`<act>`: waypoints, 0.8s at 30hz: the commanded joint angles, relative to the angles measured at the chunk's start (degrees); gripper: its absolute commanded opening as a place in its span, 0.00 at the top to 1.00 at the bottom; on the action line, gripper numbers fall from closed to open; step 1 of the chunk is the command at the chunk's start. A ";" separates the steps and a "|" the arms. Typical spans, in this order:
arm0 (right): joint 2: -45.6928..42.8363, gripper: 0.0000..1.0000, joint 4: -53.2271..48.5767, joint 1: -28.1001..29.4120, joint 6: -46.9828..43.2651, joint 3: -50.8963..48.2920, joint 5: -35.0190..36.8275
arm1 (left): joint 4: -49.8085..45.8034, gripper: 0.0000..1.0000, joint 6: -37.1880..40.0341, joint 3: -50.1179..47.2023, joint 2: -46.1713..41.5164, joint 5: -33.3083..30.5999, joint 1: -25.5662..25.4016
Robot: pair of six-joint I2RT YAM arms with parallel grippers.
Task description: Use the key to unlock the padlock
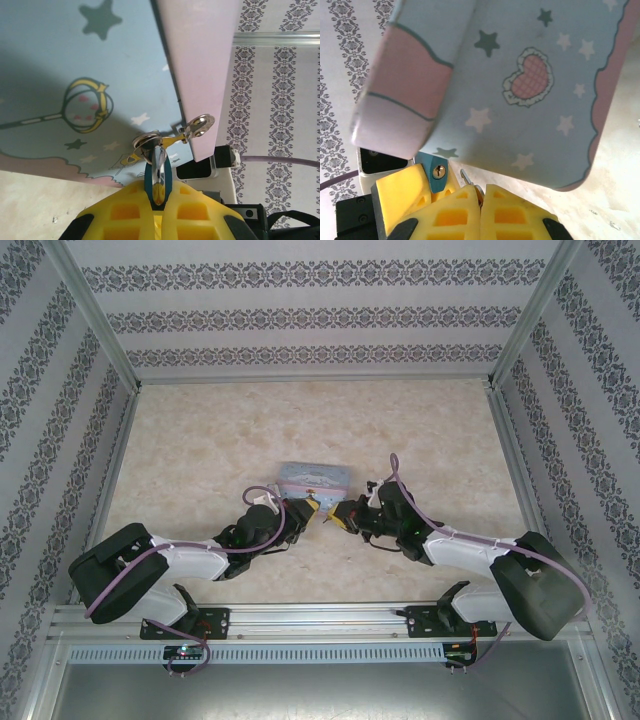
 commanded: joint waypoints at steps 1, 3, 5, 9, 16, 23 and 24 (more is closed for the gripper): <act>0.45 1.00 1.22 0.64 0.33 1.96 0.77 | 0.95 1.00 -0.26 -0.48 -1.16 -1.76 -0.97; 0.44 1.00 1.23 0.76 0.33 2.31 0.83 | 0.87 1.00 -0.24 -0.51 -1.10 -1.70 -1.07; 0.65 1.00 1.17 1.01 0.29 2.66 0.84 | 0.88 1.00 -0.24 -0.47 -1.11 -1.67 -1.10; 1.42 1.00 1.35 1.66 0.29 3.37 0.93 | 1.00 1.00 -0.31 -0.40 -1.14 -1.66 -1.14; 2.17 1.00 1.75 2.64 0.33 4.59 1.28 | 1.12 1.00 -0.26 -0.45 -1.11 -1.75 -1.23; 3.44 1.00 2.30 2.66 -0.11 4.53 1.87 | 1.89 1.00 -0.61 -0.50 -1.16 -1.67 -1.31; 3.79 1.00 2.59 2.61 -0.26 4.44 1.74 | 2.09 1.00 -0.69 -0.43 -1.12 -1.50 -1.30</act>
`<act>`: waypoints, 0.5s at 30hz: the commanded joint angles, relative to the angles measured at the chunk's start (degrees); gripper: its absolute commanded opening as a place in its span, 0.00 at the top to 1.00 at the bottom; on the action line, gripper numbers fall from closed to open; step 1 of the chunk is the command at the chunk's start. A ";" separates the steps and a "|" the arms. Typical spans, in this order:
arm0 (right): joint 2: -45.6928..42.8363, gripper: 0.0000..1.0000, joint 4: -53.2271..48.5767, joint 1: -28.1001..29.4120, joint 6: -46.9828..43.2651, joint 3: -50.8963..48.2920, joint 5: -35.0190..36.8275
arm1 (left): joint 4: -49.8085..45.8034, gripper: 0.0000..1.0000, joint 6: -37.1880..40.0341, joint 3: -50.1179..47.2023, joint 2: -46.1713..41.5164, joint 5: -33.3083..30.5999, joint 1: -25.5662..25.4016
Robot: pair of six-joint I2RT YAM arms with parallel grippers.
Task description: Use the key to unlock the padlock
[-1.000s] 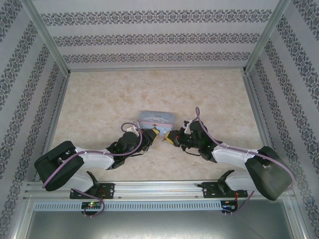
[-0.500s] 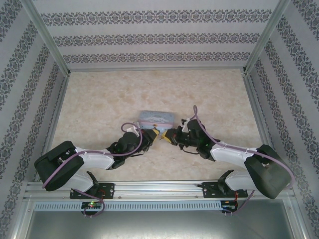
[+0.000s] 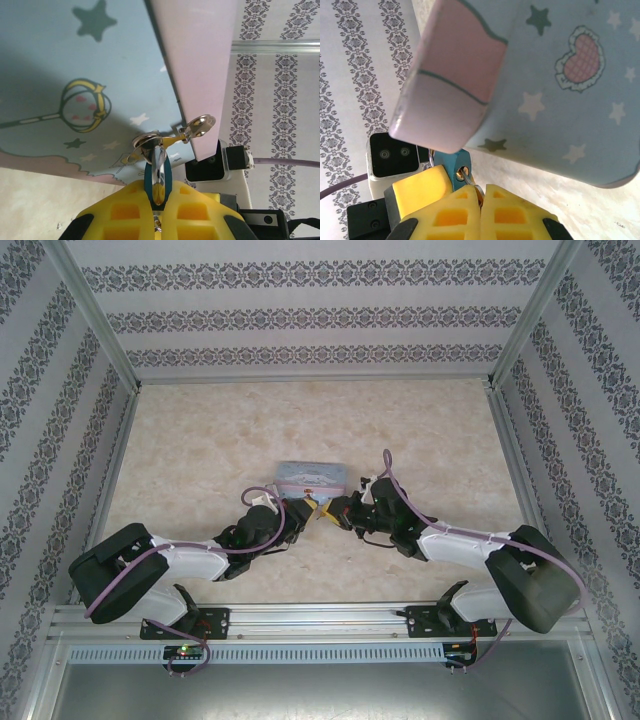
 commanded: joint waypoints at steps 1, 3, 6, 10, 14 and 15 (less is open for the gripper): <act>1.42 1.00 2.32 0.78 -0.82 1.40 0.26 | 2.51 1.00 -0.58 -0.28 -1.15 0.76 -1.01; 2.10 1.00 3.37 0.44 -1.30 1.27 -0.21 | 3.26 1.00 -0.57 -0.13 -1.12 0.91 -1.03; 2.31 1.00 4.50 -0.47 -1.74 1.18 -1.26 | 4.64 1.00 -0.75 -0.13 -1.25 1.13 -1.01; 1.60 1.00 4.69 -2.00 -1.19 1.05 -2.43 | 5.71 1.00 -0.53 -0.02 -1.51 1.38 -1.01; 2.25 1.00 7.07 -2.64 1.49 1.05 -4.10 | 7.34 1.00 -0.31 -0.06 -1.34 1.15 -1.10; 2.45 1.00 8.00 -2.60 2.14 1.05 -4.52 | 7.54 1.00 -0.31 -0.02 -1.34 1.18 -1.12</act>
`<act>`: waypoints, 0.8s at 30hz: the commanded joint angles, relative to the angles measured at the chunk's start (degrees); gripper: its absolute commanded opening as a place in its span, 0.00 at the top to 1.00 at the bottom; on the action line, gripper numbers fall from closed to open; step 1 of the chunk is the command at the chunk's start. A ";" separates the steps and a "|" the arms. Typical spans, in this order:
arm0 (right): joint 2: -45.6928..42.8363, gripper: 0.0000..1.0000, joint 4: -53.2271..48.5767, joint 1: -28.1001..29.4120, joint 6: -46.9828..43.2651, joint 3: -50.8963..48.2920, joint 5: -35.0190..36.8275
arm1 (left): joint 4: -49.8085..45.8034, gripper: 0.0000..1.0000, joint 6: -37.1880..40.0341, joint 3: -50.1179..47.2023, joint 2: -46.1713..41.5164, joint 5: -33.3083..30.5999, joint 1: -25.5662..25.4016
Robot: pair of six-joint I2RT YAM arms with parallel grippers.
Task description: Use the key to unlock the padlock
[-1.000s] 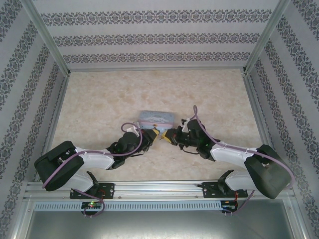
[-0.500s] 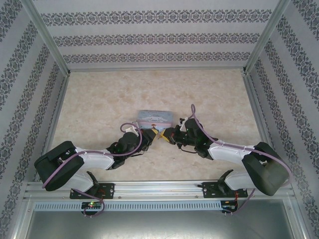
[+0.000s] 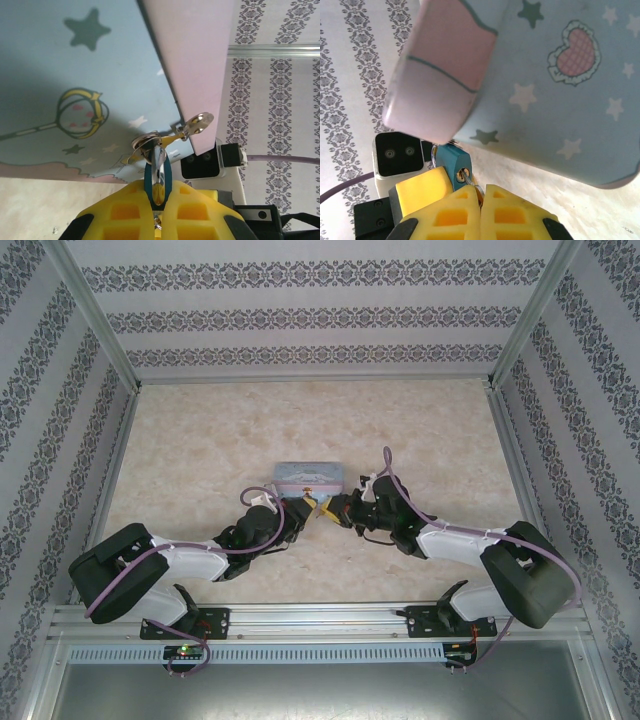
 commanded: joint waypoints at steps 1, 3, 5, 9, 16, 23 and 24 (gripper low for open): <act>1.14 1.00 5.21 -0.48 2.27 1.09 -1.40 | 6.44 1.00 -0.14 0.25 -1.30 1.86 -1.12; 1.28 1.00 6.08 -0.52 3.08 1.01 -1.80 | 7.15 1.00 -0.41 0.26 -1.07 1.86 -1.23; 1.19 1.00 6.27 -0.58 3.35 1.00 -1.83 | 8.03 1.00 -0.61 0.32 -0.79 1.73 -1.27; 1.32 1.00 6.66 -1.07 3.98 0.66 -2.07 | 8.92 1.00 -0.66 0.39 -0.89 1.60 -1.37; 2.31 1.00 7.33 -4.41 3.81 0.65 -4.67 | 9.38 1.00 0.08 0.49 -0.88 2.41 -1.54; 4.81 1.00 8.38 -5.85 4.25 3.55 -9.02 | 10.33 1.00 1.25 1.27 -0.22 4.50 -1.54; 5.11 1.00 8.53 -5.84 4.29 4.09 -9.51 | 10.37 1.00 1.42 1.38 -0.03 4.83 -1.54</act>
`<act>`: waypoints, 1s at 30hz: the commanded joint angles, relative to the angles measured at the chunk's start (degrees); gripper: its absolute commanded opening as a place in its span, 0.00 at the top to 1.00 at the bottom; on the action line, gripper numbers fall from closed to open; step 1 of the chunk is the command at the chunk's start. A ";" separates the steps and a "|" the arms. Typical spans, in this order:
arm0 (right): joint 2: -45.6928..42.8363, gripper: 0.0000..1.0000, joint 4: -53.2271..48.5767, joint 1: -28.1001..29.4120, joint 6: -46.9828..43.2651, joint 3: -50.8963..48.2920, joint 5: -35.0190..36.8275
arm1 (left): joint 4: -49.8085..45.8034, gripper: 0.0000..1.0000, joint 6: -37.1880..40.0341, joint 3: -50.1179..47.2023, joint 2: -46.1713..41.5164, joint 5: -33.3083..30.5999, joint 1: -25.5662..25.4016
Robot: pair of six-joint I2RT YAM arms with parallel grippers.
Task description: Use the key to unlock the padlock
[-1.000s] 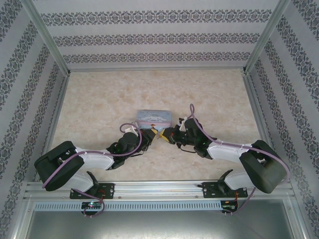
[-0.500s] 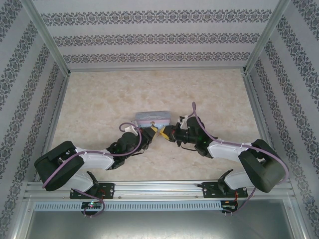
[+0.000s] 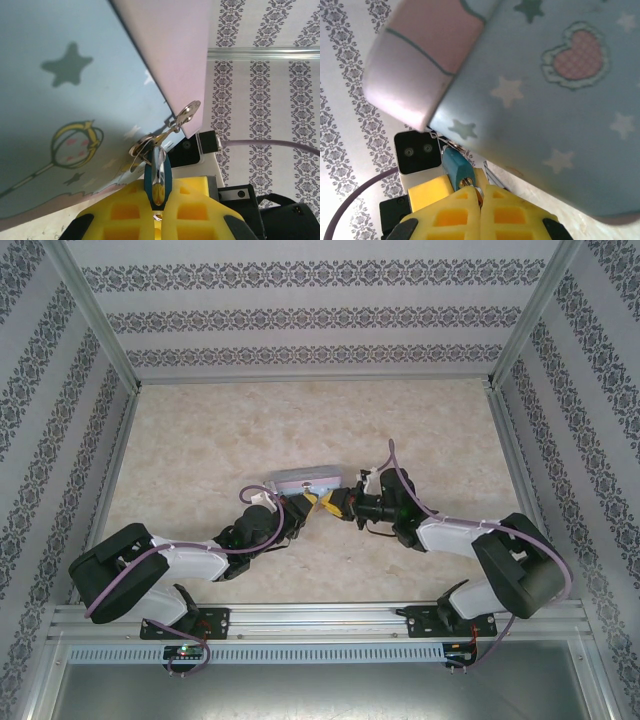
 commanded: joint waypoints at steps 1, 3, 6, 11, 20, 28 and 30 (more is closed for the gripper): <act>1.51 1.00 2.53 -0.90 0.63 3.16 0.50 | 6.66 1.00 1.35 1.65 0.14 5.36 -1.61; 1.86 1.00 2.68 -0.52 0.82 3.96 -0.15 | 6.92 1.00 1.46 1.76 0.53 5.40 -1.56; 2.13 1.00 2.64 -0.02 0.84 4.52 -0.11 | 7.73 1.00 1.24 1.83 1.49 5.48 -1.59; 3.07 1.00 2.90 -0.46 0.78 4.08 0.04 | 7.92 1.00 0.83 1.84 2.56 5.58 -1.63; 6.65 1.00 0.51 -1.14 -3.58 6.57 -0.57 | 3.28 1.00 2.29 0.30 3.39 2.74 -1.63; 8.89 0.82 -0.73 -2.46 -6.81 6.71 -0.50 | -2.20 1.00 4.33 -2.85 0.96 -4.21 -1.56; 8.91 0.74 -1.03 -2.61 -7.44 6.44 -0.44 | -3.51 1.00 5.01 -2.97 0.40 -4.99 -1.55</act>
